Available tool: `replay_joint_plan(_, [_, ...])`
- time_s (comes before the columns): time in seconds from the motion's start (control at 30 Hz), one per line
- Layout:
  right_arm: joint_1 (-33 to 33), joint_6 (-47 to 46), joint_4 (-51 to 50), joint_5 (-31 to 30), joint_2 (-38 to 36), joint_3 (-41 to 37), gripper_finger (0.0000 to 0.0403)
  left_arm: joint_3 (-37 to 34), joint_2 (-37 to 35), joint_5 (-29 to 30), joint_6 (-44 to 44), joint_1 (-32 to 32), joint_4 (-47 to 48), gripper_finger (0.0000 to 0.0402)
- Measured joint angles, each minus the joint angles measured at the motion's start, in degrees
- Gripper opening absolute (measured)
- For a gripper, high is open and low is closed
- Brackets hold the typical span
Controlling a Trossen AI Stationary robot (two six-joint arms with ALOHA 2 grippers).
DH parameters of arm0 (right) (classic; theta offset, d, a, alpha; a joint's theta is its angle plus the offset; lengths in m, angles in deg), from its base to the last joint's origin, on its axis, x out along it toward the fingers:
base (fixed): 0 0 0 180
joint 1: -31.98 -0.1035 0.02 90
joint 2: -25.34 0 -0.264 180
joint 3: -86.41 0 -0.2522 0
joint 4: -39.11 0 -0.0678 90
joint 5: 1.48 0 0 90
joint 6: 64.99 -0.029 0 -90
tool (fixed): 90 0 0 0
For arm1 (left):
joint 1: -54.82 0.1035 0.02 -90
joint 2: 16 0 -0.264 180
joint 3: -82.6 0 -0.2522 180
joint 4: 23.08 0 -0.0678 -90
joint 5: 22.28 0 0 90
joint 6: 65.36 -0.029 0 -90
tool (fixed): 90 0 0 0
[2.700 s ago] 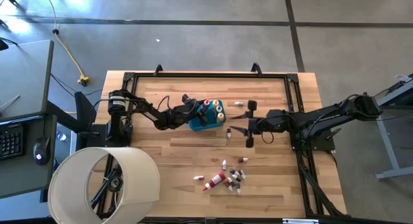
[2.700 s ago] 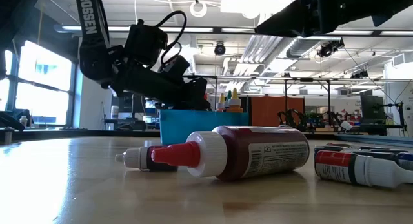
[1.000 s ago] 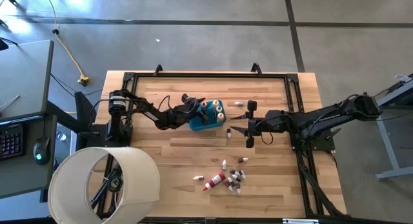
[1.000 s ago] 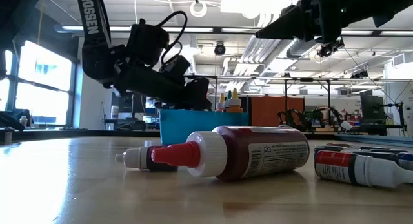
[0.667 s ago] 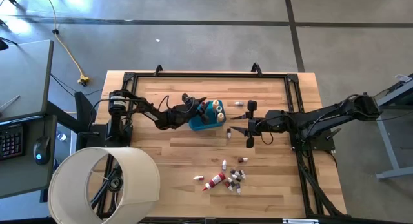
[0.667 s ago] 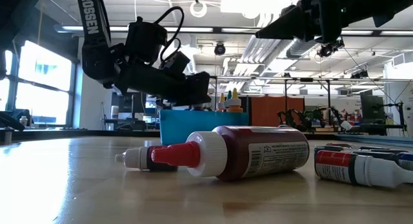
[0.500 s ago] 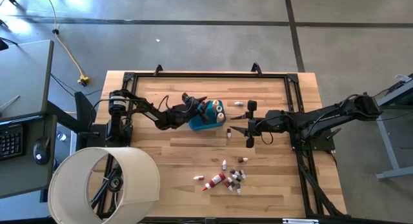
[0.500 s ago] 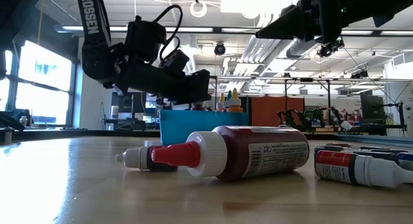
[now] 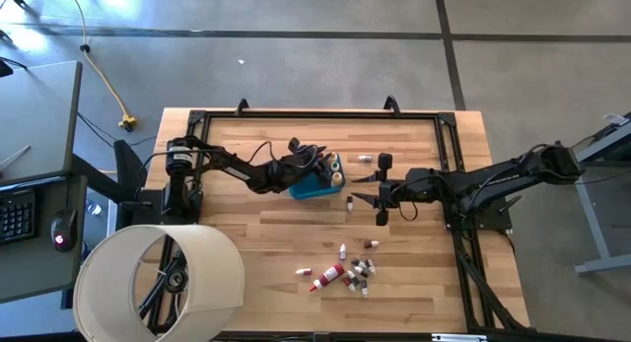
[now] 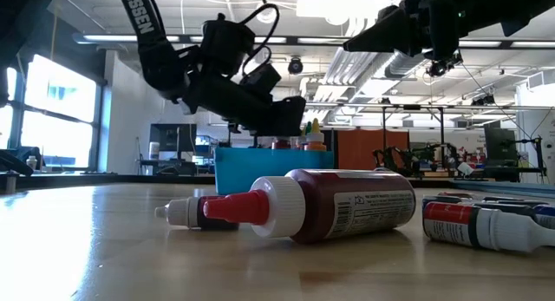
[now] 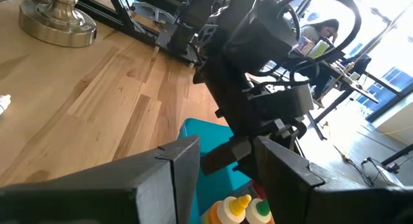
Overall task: Pick & Place food coloring
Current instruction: Put the big orange food coloring bottle into the bin, then put the big red food coloring bottle into the bin
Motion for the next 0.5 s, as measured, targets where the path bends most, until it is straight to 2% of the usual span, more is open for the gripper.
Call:
replay_joint_plan(0.4, [0.00, -0.10, -0.01, 0.00, 0.00, 0.00, 0.0145, 0.49, 0.00, 0.82, -0.08, 0.00, 0.47, 0.0143])
replay_joint_plan(0.5, [-0.01, -0.10, 0.00, 0.00, 0.00, 0.00, 0.0145, 0.47, -0.67, 4.45, -0.45, -0.08, 1.06, 0.0143])
